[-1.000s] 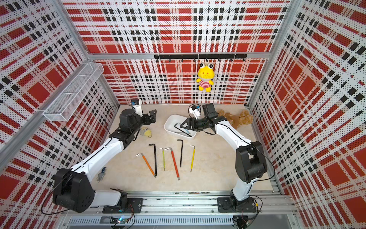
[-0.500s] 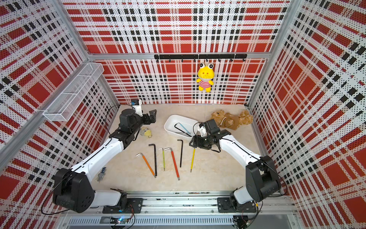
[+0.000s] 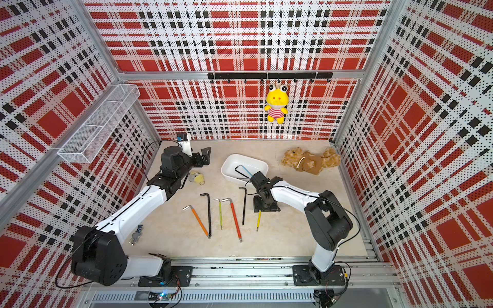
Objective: Put the hex key on the desktop into the storage box
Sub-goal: Pick up the Allen key from the center of the board.
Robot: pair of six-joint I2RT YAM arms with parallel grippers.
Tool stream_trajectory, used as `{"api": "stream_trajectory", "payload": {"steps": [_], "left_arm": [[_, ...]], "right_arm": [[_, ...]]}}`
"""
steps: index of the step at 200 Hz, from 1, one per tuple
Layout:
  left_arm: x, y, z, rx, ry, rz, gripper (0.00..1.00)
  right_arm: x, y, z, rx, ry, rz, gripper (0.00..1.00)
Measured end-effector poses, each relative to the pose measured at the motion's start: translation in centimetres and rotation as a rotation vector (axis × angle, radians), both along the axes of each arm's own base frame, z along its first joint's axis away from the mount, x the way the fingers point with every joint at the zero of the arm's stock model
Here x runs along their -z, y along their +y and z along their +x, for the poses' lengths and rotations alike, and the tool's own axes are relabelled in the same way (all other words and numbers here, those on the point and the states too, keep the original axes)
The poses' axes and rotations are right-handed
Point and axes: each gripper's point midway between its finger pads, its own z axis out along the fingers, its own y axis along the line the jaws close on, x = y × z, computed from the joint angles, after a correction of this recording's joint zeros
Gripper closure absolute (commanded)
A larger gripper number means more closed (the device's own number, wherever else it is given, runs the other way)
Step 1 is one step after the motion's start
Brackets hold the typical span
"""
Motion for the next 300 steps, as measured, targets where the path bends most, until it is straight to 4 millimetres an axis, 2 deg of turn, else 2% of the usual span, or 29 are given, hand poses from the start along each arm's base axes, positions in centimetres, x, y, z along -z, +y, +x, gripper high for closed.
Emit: {"api": "stream_trajectory", "payload": {"steps": [46,93,132,176,201,264,300], "left_arm": [[0.0,0.0,0.0,0.0,0.0,0.0,0.01],[0.0,0.0,0.0,0.001,0.0,0.0,0.01],[0.0,0.1,0.0,0.001,0.0,-0.001,0.01],[0.0,0.2,0.0,-0.001,0.0,-0.001,0.01],[0.0,0.2,0.0,-0.001,0.0,-0.001,0.01],[0.0,0.2,0.1,-0.003,0.001,-0.001,0.01],[0.0,0.3,0.1,-0.008,0.0,0.001,0.01]], "right_arm": [[1.2,1.4,0.9,-0.008,-0.003,-0.052,0.44],[1.7,0.9,0.7,0.011,0.008,-0.084,0.46],[2.3,0.9,0.5,0.012,0.02,-0.085,0.56],[2.7,1.0,0.5,0.018,0.025,-0.082,0.76],[2.8,1.1,0.5,0.025,0.023,-0.08,1.0],[2.5,1.2,0.5,0.014,0.0,-0.062,1.0],[2.2,0.1,-0.1,-0.029,0.007,-0.065,1.0]]}}
